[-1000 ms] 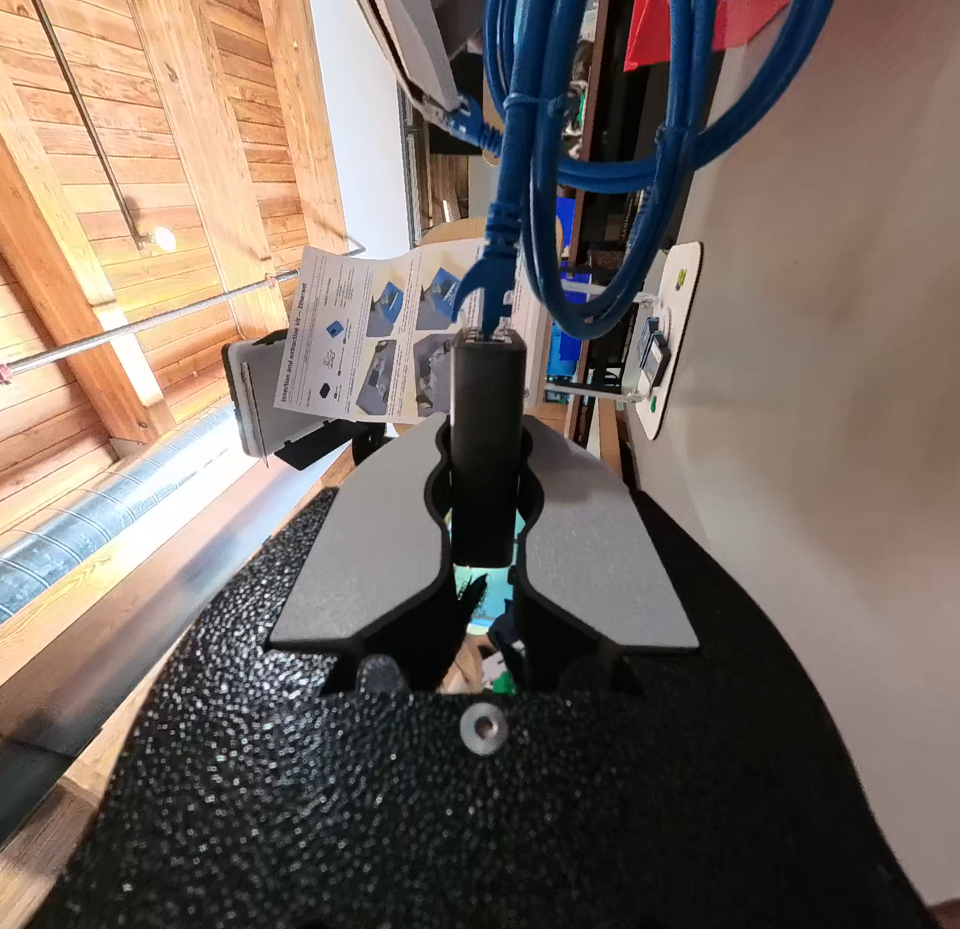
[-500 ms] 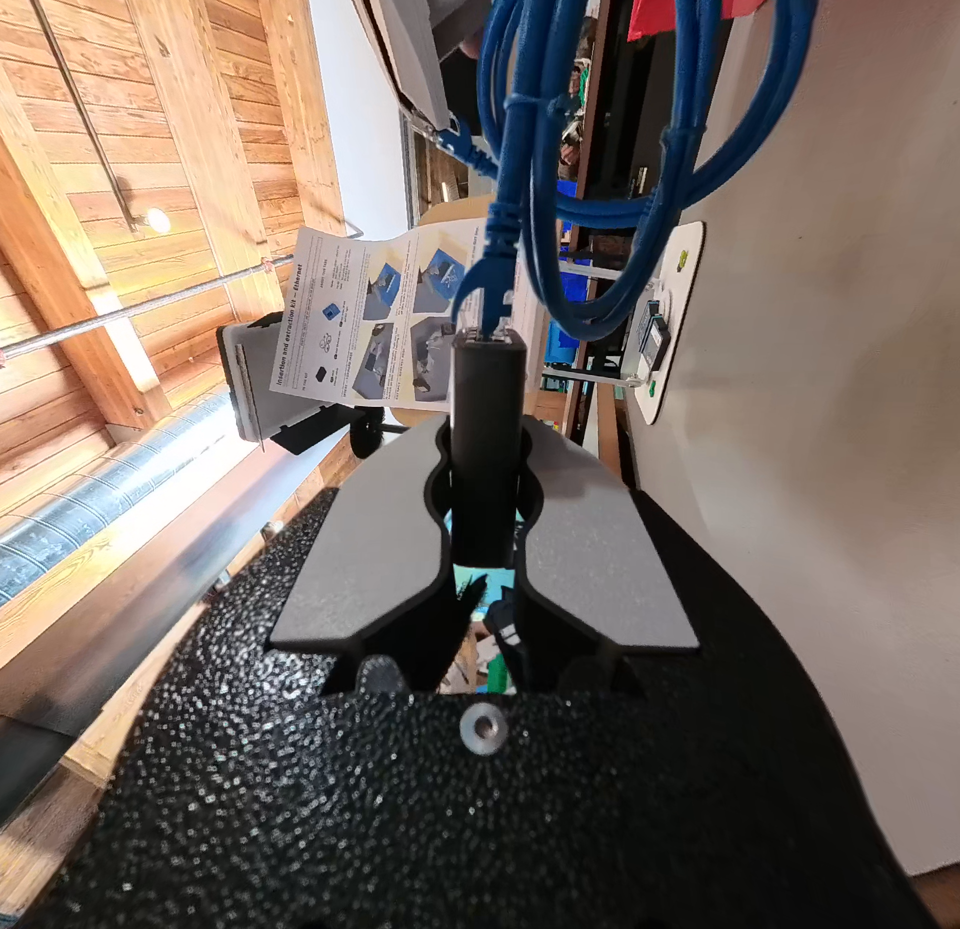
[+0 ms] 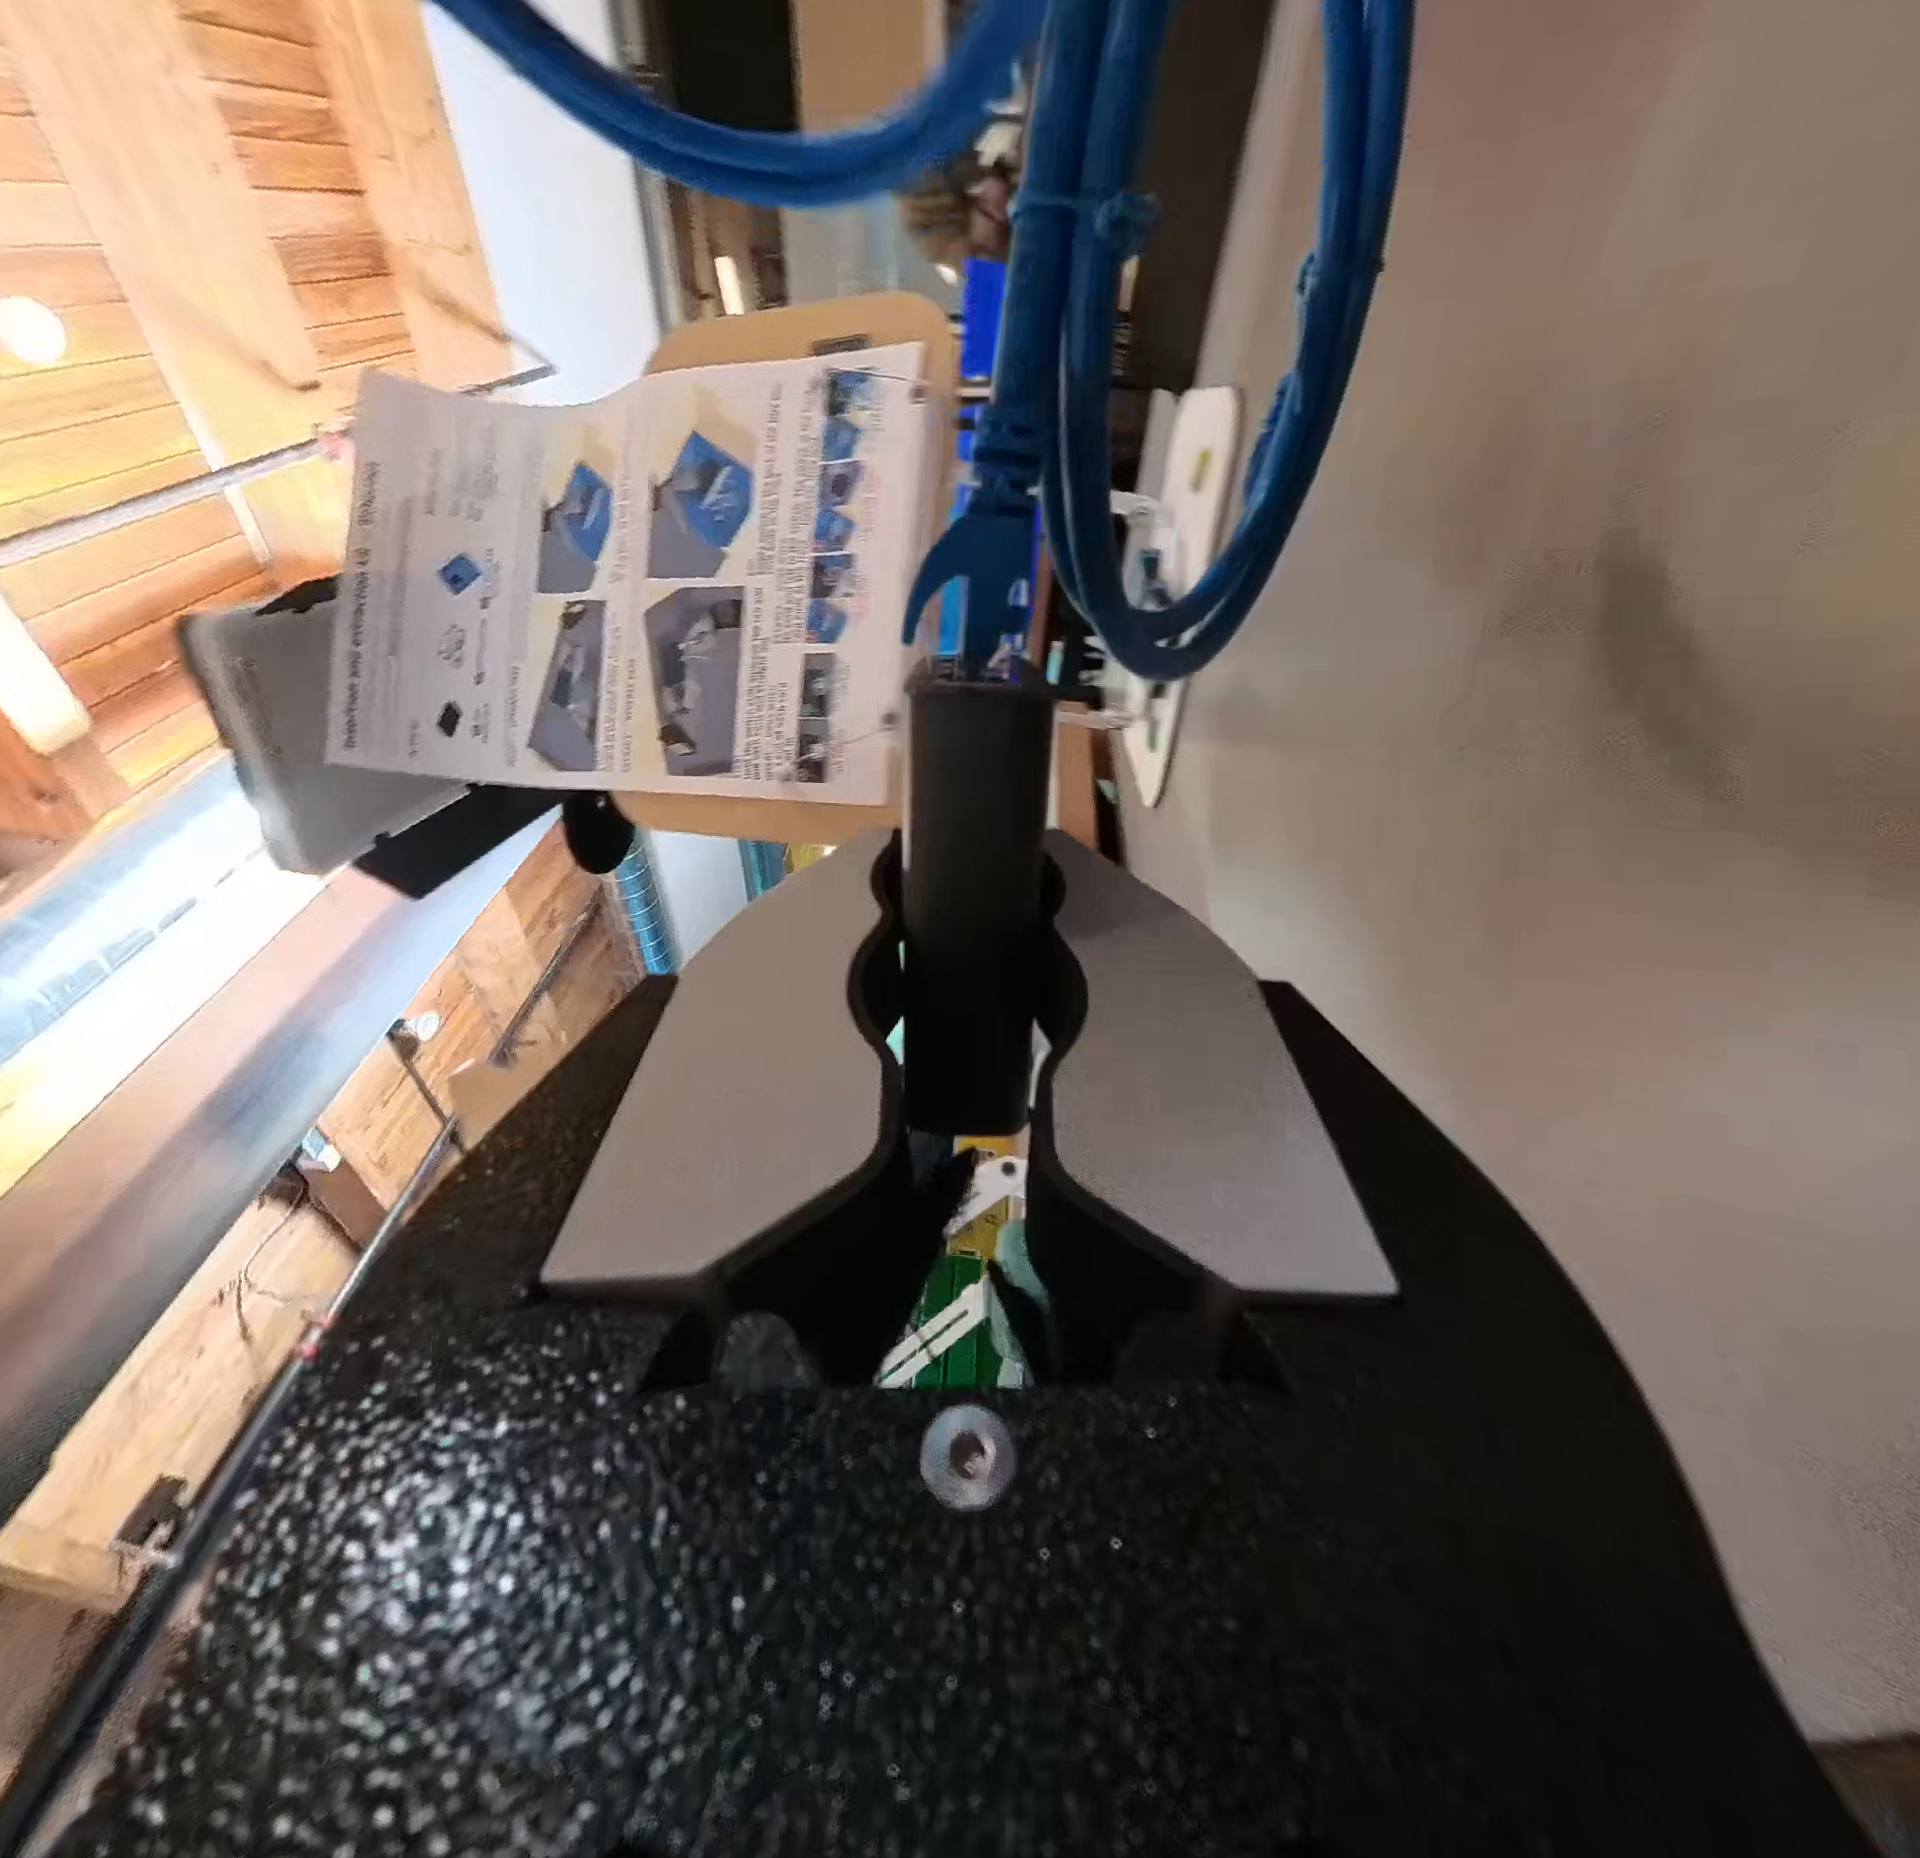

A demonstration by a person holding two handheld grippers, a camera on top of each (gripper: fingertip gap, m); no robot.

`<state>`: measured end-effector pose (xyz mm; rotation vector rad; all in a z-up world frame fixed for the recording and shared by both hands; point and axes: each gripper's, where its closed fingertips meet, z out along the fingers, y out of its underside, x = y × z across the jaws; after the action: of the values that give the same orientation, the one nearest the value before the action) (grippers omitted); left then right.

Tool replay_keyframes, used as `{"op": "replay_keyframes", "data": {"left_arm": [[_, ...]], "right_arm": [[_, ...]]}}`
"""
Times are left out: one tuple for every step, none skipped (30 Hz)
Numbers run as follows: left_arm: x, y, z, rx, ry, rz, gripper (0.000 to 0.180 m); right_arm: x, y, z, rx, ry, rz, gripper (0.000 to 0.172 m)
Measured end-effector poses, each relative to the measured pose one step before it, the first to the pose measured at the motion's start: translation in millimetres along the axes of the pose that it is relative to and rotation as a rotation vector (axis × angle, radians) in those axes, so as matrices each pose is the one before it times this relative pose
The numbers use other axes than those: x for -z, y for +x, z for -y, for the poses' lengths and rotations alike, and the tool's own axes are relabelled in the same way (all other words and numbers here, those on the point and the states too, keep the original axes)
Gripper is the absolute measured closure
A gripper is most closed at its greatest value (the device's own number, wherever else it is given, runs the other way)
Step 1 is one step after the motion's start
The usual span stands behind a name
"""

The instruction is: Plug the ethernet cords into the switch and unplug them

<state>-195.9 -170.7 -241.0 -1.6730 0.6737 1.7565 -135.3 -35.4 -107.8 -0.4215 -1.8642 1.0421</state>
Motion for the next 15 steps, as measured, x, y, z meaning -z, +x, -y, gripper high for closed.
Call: {"op": "replay_keyframes", "data": {"left_arm": [[-1.94, 8.45, 0.4, -0.0226, -0.0046, -0.0303, 0.16], [-1.57, 5.87, 0.64, -0.0189, -0.0033, -0.0162, 0.159], [-1.61, 5.6, 0.91, -0.0099, -0.0021, -0.022, 0.16], [-1.88, 5.24, 1.0, -0.0044, -0.0023, -0.0243, 0.16], [-1.88, 3.85, 0.27, -0.0094, -0.009, -0.0192, 0.16], [-1.46, 1.81, 1.28, -0.0157, -0.0039, -0.0072, 0.16], [-1.57, 2.22, 1.86, -0.0131, -0.0016, -0.0162, 0.16], [-2.07, 3.71, 1.68, -0.0109, -0.004, -0.0289, 0.16], [-2.56, 6.52, 1.21, -0.0135, -0.0087, -0.0449, 0.16], [-2.36, 7.33, 1.05, -0.0247, -0.0073, -0.0441, 0.16], [-2.37, 6.96, 0.36, -0.0273, -0.0129, -0.039, 0.16], [-2.13, 7.49, -0.38, -0.0189, -0.0168, -0.046, 0.16], [-1.29, 5.7, 0.06, -0.0106, -0.0105, -0.0366, 0.16], [-0.49, 3.86, 0.78, 0.0052, -0.0011, -0.0304, 0.16], [-0.05, 5.0, 0.92, 0.0305, 0.0014, -0.0493, 0.16]], "right_arm": [[6.06, 1.51, 0.24, -0.0021, 0.0012, -0.0095, 0.162], [5.31, 1.64, -0.63, 0.0012, -0.0021, -0.0128, 0.162], [4.65, 1.68, -1.37, 0.0047, -0.0046, -0.0135, 0.162], [3.77, 1.1, -1.79, 0.005, -0.0051, -0.0105, 0.162], [2.97, 0.46, -1.65, 0.0017, -0.0025, -0.0064, 0.162], [2.17, -0.01, -1.41, -0.0022, 0.0017, -0.0043, 0.162], [1.39, -0.69, -1.26, -0.0052, 0.0042, 0.0001, 0.162], [0.41, -1.41, -1.27, -0.0057, 0.0044, 0.0043, 0.162], [-0.21, -1.68, -1.47, -0.0032, 0.0042, 0.0031, 0.162], [-0.72, -1.39, -1.56, 0.0001, 0.0034, 0.0013, 0.162], [-0.91, -1.4, -1.76, 0.0029, 0.0009, 0.001, 0.162], [-0.94, -1.3, -1.93, 0.0049, -0.0011, 0.0006, 0.162], [-0.99, -0.94, -1.89, 0.0053, -0.0014, -0.0011, 0.162], [-0.81, -0.77, -1.79, 0.0054, -0.0016, -0.0015, 0.162], [-0.87, -0.94, -1.77, 0.0047, -0.0021, 0.0015, 0.162]]}}
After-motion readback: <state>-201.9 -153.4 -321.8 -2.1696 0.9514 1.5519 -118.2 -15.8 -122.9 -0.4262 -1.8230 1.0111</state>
